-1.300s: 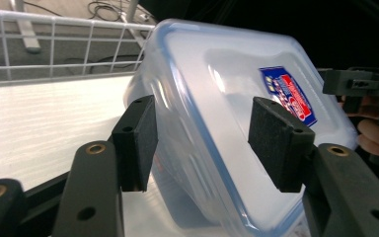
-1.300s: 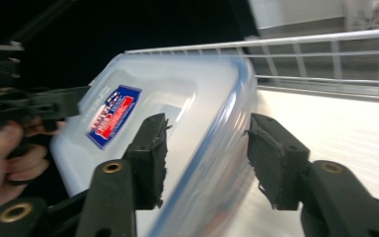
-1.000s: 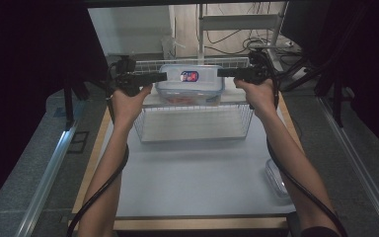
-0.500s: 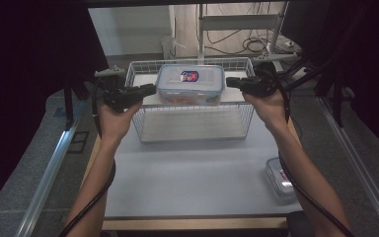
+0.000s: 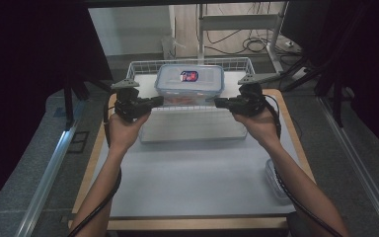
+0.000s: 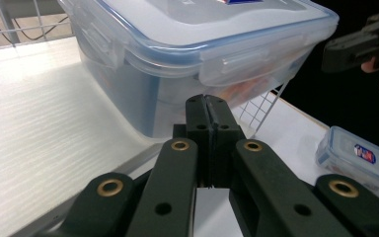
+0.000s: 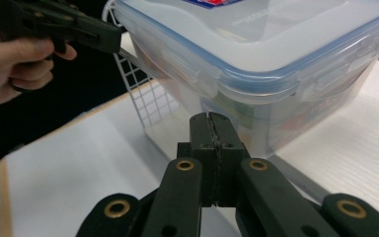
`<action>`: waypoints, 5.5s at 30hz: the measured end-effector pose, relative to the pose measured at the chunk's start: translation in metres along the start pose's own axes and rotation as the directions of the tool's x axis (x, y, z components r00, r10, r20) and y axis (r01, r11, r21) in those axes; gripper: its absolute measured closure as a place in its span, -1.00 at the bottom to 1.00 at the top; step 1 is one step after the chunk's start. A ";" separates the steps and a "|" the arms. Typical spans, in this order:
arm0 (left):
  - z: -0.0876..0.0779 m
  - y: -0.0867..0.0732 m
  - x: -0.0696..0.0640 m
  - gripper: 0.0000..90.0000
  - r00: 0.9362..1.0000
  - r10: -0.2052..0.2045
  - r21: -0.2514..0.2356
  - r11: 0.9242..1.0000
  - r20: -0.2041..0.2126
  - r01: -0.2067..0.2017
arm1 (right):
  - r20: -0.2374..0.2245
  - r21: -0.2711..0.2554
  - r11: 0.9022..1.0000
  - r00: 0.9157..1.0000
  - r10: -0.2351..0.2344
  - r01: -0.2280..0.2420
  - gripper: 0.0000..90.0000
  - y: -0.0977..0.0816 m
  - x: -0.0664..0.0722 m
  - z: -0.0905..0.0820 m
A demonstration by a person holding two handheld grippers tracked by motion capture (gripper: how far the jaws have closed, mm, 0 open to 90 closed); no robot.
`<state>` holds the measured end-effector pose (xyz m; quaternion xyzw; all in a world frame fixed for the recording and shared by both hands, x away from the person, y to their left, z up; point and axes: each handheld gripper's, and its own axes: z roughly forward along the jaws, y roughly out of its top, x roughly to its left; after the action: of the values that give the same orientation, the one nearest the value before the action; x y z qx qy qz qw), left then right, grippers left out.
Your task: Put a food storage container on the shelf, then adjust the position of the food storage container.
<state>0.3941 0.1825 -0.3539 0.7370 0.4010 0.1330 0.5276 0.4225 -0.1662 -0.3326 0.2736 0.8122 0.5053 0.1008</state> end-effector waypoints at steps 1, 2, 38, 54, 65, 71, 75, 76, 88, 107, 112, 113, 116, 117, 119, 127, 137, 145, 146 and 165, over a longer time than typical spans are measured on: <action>0.001 0.000 0.001 0.99 1.000 0.000 0.004 1.000 -0.003 0.000 | 0.005 0.002 1.000 1.000 0.001 -0.001 0.99 0.000 -0.001 0.002; 0.003 0.000 0.002 0.99 1.000 0.001 0.007 1.000 -0.003 -0.001 | 0.009 0.002 1.000 1.000 0.002 -0.002 0.99 0.000 -0.002 0.003; 0.007 -0.004 -0.011 0.87 0.999 0.034 0.048 0.998 -0.023 -0.032 | 0.047 -0.010 1.000 0.999 0.023 -0.023 0.94 -0.009 -0.014 0.001; -0.012 -0.056 -0.044 0.26 0.993 0.111 0.056 0.993 -0.035 -0.109 | 0.029 0.014 0.999 0.999 -0.036 0.036 0.42 -0.053 0.013 -0.013; -0.022 -0.110 -0.060 -0.27 0.992 0.104 0.047 0.994 -0.067 -0.101 | 0.067 0.077 0.995 0.995 -0.075 0.070 -0.15 -0.097 0.024 -0.018; -0.023 -0.138 -0.067 -0.52 0.988 0.133 0.071 0.989 -0.074 -0.128 | 0.083 0.054 0.997 0.995 -0.054 0.050 -0.34 -0.120 0.029 -0.019; -0.023 -0.151 -0.067 -0.68 0.990 0.119 0.092 0.989 -0.074 -0.112 | 0.101 0.058 0.997 0.993 -0.065 0.060 -0.41 -0.131 0.033 -0.019; -0.022 -0.155 -0.067 -0.68 0.992 0.104 0.091 0.991 -0.065 -0.098 | 0.104 0.064 0.996 0.992 -0.069 0.063 -0.43 -0.135 0.034 -0.019; -0.016 -0.197 -0.081 -0.97 0.965 0.183 0.193 0.970 -0.186 -0.147 | 0.128 0.157 0.986 0.988 -0.083 0.063 -0.65 -0.178 0.039 -0.011; -0.016 -0.201 -0.076 -0.97 0.965 0.172 0.191 0.972 -0.200 -0.134 | 0.152 0.250 0.968 0.988 -0.026 -0.013 -0.61 -0.185 0.028 -0.012; -0.015 -0.201 -0.076 -0.97 0.962 0.179 0.198 0.970 -0.204 -0.138 | 0.201 0.263 0.964 0.979 -0.022 -0.032 -0.02 -0.185 0.022 -0.031; -0.015 -0.201 -0.076 -0.97 0.962 0.178 0.198 0.971 -0.204 -0.138 | 0.211 0.262 0.964 0.977 -0.016 -0.041 0.11 -0.186 0.020 -0.036; -0.016 -0.201 -0.076 -0.96 0.961 0.180 0.195 0.971 -0.208 -0.139 | 0.227 0.257 0.964 0.974 0.000 -0.060 0.35 -0.188 0.015 -0.049; -0.016 -0.201 -0.076 -0.96 0.962 0.180 0.194 0.971 -0.208 -0.140 | 0.234 0.254 0.965 0.972 0.009 -0.070 0.45 -0.189 0.013 -0.054; -0.016 -0.201 -0.076 -0.96 0.961 0.181 0.193 0.971 -0.209 -0.141 | 0.255 0.238 0.967 0.967 0.025 -0.088 0.68 -0.191 0.008 -0.065; -0.016 -0.200 -0.075 -0.96 0.961 0.175 0.186 0.973 -0.213 -0.136 | 0.406 0.205 0.965 0.911 0.069 -0.164 1.00 -0.204 -0.011 -0.110; -0.014 -0.201 -0.075 -0.96 0.962 0.173 0.196 0.972 -0.212 -0.131 | 0.558 0.198 0.944 0.822 0.112 -0.264 0.99 -0.227 -0.031 -0.151; -0.012 -0.201 -0.076 -0.96 0.963 0.172 0.200 0.971 -0.207 -0.131 | 0.568 0.235 0.918 0.812 0.137 -0.319 1.00 -0.237 -0.038 -0.150; -0.012 -0.201 -0.076 -0.96 0.963 0.172 0.200 0.971 -0.207 -0.131 | 0.572 0.241 0.918 0.810 0.128 -0.315 1.00 -0.237 -0.038 -0.148; -0.009 -0.201 -0.077 -0.95 0.965 0.175 0.213 0.968 -0.195 -0.133 | 0.367 0.296 0.939 0.928 0.059 -0.177 0.99 -0.209 -0.004 -0.075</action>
<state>0.2480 0.1564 -0.5108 0.7964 0.4074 0.2109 0.3940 0.3212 -0.2962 -0.4809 0.4214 0.8344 0.3132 0.1676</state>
